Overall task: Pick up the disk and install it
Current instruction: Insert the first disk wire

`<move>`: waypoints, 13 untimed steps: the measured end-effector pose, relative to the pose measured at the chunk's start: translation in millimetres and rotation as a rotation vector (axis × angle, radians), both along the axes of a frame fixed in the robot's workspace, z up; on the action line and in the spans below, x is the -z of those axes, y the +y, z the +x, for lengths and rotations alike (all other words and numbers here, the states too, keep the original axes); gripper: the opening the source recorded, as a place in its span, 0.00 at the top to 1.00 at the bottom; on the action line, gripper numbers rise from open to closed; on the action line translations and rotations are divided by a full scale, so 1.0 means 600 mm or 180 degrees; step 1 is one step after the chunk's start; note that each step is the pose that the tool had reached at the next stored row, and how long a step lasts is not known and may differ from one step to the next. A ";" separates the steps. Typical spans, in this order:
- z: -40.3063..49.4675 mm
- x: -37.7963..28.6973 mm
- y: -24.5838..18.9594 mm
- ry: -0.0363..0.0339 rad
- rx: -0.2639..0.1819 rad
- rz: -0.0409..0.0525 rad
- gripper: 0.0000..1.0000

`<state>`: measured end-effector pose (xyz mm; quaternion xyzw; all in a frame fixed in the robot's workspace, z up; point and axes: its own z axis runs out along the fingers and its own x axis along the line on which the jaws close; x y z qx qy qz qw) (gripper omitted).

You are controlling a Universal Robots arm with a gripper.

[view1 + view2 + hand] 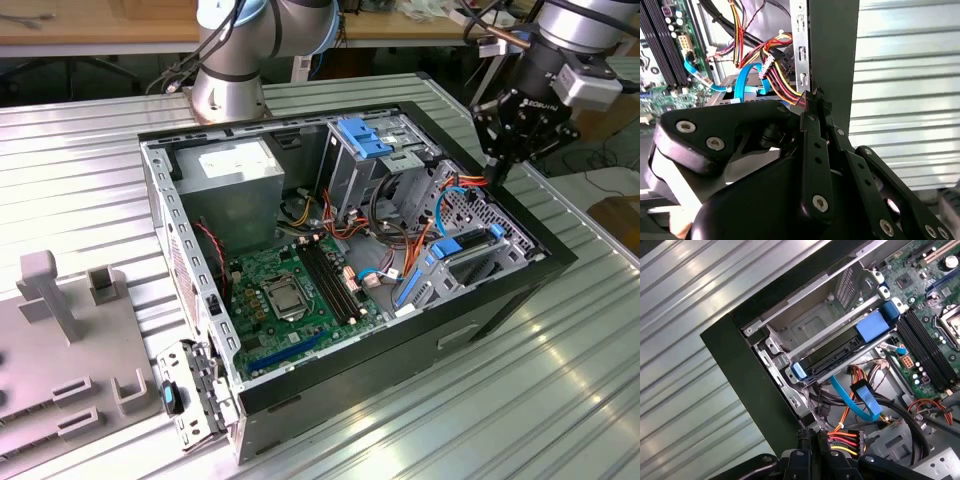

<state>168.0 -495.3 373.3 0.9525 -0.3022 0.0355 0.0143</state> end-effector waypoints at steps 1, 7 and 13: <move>0.000 0.000 0.0000 0.0000 0.0044 0.0000 0.83; 0.000 0.000 0.0000 0.0000 0.0412 0.0000 0.83; 0.000 0.000 0.0000 0.0000 0.0755 0.0000 0.83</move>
